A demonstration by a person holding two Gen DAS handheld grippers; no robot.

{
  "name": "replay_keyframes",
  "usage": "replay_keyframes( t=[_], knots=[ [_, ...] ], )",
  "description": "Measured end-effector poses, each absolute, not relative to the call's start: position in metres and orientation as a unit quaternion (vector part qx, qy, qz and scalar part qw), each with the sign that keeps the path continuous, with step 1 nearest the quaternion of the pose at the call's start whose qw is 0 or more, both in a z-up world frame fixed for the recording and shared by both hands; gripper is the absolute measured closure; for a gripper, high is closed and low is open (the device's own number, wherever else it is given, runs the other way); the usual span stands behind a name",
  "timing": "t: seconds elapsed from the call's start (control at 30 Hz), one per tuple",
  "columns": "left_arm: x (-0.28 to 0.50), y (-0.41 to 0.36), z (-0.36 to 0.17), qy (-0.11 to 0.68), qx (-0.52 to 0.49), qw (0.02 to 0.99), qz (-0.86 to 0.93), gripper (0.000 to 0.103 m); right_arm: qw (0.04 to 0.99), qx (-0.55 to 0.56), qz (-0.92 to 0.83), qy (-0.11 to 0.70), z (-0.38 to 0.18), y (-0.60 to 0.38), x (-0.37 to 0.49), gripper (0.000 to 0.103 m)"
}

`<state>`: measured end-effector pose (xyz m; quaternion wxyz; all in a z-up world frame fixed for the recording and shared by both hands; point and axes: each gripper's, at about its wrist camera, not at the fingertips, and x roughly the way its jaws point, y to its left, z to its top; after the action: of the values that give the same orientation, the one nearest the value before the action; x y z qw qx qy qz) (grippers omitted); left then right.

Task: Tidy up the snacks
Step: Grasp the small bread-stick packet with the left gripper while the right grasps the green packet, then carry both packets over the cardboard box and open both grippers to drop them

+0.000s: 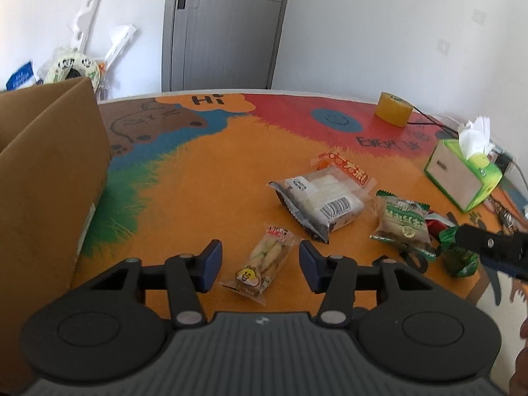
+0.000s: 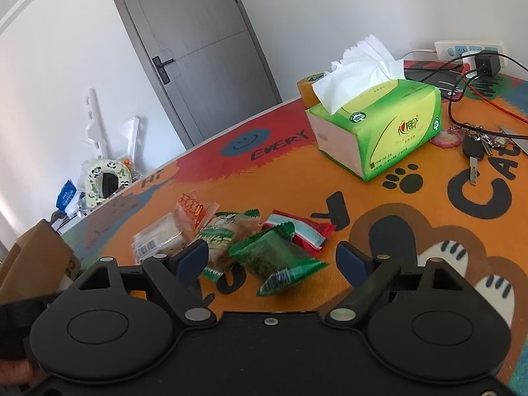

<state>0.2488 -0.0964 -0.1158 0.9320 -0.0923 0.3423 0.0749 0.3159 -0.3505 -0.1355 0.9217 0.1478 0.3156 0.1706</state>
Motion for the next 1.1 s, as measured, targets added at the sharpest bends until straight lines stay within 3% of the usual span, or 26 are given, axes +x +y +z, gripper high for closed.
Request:
replay_keyframes(
  t=[0.07, 0.13, 0.17, 0.23, 1.1],
  knots=[
    [0.248, -0.098, -0.116, 0.341, -0.085, 0.933, 0.077, 0.062, 0.921, 0.141, 0.171, 0.322, -0.138, -0.347, 0.319, 0.024],
    [0.247, -0.097, -0.116, 0.341, -0.084, 0.933, 0.078, 0.077, 0.918, 0.136, 0.168, 0.333, -0.143, -0.343, 0.321, 0.036],
    [0.246, -0.097, -0.116, 0.342, -0.086, 0.933, 0.078, 0.08, 0.921, 0.132, 0.165, 0.328, -0.144, -0.342, 0.32, 0.039],
    [0.244, -0.095, -0.116, 0.342, -0.091, 0.933, 0.071, 0.085, 0.92, 0.128, 0.17, 0.329, -0.144, -0.342, 0.317, 0.068],
    [0.172, -0.088, -0.056, 0.257, -0.111, 0.959, 0.048, 0.086, 0.926, 0.155, 0.221, 0.264, -0.096, -0.337, 0.25, 0.072]
  ],
)
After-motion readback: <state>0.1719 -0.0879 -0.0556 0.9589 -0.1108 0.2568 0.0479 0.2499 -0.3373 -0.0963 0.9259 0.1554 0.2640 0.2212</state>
